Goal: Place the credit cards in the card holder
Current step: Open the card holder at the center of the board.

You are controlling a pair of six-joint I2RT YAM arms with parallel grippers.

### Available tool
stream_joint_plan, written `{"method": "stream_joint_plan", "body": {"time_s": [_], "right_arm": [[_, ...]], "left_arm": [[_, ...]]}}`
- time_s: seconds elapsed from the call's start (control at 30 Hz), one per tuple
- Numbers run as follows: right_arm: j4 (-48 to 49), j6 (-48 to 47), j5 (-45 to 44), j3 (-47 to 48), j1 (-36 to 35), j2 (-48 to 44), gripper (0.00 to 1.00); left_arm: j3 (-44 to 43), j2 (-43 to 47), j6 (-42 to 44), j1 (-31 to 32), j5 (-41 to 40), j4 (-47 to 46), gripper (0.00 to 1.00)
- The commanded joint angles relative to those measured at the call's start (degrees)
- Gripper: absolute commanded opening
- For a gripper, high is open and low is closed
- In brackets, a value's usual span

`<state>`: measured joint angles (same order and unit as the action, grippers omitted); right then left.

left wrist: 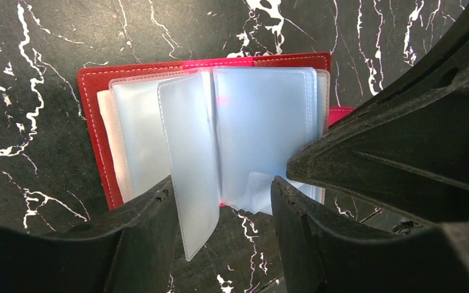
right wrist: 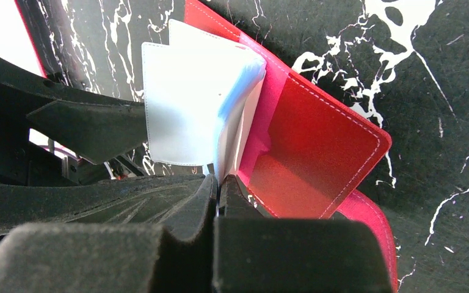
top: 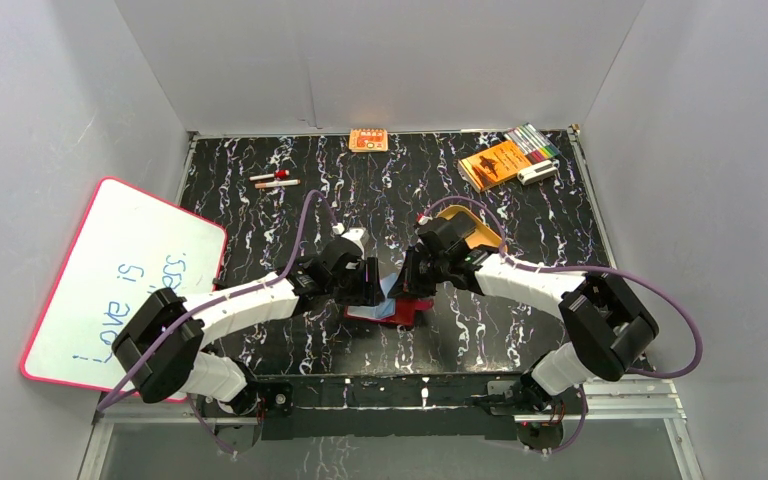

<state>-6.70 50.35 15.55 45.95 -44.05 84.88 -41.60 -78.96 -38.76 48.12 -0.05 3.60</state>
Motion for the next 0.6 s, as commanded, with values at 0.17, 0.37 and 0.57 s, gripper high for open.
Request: {"method": "stream_joint_plan", "body": {"time_s": [0.17, 0.37, 0.57], "right_arm": [[-0.4, -1.9, -1.1, -0.7, -0.3, -3.1, 0.00], [-0.9, -3.2, -3.2, -3.0, -0.3, -3.2, 0.00], [-0.8, -4.7, -4.2, -3.5, -0.3, -2.1, 0.00]], "left_arm": [[0.1, 0.3, -1.9, -0.2, -8.2, 4.9, 0.53], [0.1, 0.4, -2.7, -0.2, -13.6, 8.2, 0.54], [0.0, 6.6, -3.1, -0.2, -14.2, 7.7, 0.54]]}}
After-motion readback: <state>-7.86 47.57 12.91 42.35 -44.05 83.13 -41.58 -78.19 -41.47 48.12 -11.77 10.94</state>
